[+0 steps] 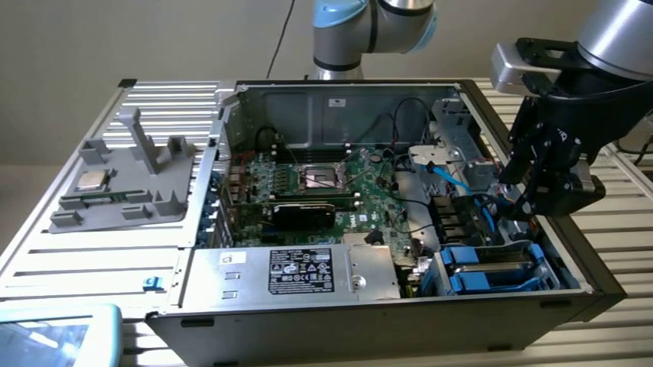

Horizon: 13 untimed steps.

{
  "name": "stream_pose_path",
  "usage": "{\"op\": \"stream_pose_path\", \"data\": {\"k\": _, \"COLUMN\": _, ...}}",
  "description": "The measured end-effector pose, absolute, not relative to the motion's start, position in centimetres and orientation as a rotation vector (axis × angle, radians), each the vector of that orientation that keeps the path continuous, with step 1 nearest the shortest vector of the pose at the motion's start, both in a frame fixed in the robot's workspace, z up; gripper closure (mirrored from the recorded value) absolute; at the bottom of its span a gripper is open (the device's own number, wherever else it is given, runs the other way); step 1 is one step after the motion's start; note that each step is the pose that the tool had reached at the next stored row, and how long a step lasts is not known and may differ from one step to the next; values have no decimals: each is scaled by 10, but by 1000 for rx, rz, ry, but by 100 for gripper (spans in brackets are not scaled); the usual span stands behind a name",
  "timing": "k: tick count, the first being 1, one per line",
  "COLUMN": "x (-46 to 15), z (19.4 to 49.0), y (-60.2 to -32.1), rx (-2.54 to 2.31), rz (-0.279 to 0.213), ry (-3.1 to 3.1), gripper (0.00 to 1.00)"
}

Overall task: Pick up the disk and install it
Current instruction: 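Insert the first disk wire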

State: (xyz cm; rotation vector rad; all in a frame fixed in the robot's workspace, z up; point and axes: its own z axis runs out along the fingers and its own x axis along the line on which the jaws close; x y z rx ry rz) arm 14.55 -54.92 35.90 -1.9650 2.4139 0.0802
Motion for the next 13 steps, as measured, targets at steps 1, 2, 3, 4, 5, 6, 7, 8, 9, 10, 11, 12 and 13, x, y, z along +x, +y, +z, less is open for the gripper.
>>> {"op": "stream_pose_path", "data": {"k": 1, "x": 146, "z": 358, "y": -548, "rx": -1963, "rz": 80, "ry": 2415, "gripper": 42}}
{"op": "stream_pose_path", "data": {"k": 2, "x": 145, "z": 358, "y": -547, "rx": -1961, "rz": 79, "ry": 2416, "gripper": 42}}
{"op": "stream_pose_path", "data": {"k": 3, "x": 145, "z": 357, "y": -547, "rx": -1960, "rz": 78, "ry": 2416, "gripper": 42}}
{"op": "stream_pose_path", "data": {"k": 4, "x": 144, "z": 357, "y": -546, "rx": -1958, "rz": 77, "ry": 2417, "gripper": 42}}
{"op": "stream_pose_path", "data": {"k": 5, "x": 143, "z": 357, "y": -546, "rx": -1956, "rz": 77, "ry": 2418, "gripper": 42}}
{"op": "stream_pose_path", "data": {"k": 6, "x": 143, "z": 357, "y": -546, "rx": -1953, "rz": 76, "ry": 2419, "gripper": 42}}
{"op": "stream_pose_path", "data": {"k": 7, "x": 143, "z": 357, "y": -546, "rx": -1950, "rz": 76, "ry": 2421, "gripper": 42}}
{"op": "stream_pose_path", "data": {"k": 8, "x": 143, "z": 357, "y": -546, "rx": -1946, "rz": 75, "ry": 2424, "gripper": 42}}
{"op": "stream_pose_path", "data": {"k": 9, "x": 142, "z": 357, "y": -546, "rx": -1942, "rz": 74, "ry": 2426, "gripper": 42}}
{"op": "stream_pose_path", "data": {"k": 10, "x": 141, "z": 356, "y": -546, "rx": -1935, "rz": 73, "ry": 2430, "gripper": 42}}
{"op": "stream_pose_path", "data": {"k": 11, "x": 141, "z": 356, "y": -546, "rx": -1929, "rz": 72, "ry": 2434, "gripper": 42}}
{"op": "stream_pose_path", "data": {"k": 12, "x": 141, "z": 355, "y": -546, "rx": -1921, "rz": 70, "ry": 2439, "gripper": 42}}
{"op": "stream_pose_path", "data": {"k": 13, "x": 141, "z": 355, "y": -546, "rx": -1912, "rz": 68, "ry": 2444, "gripper": 42}}
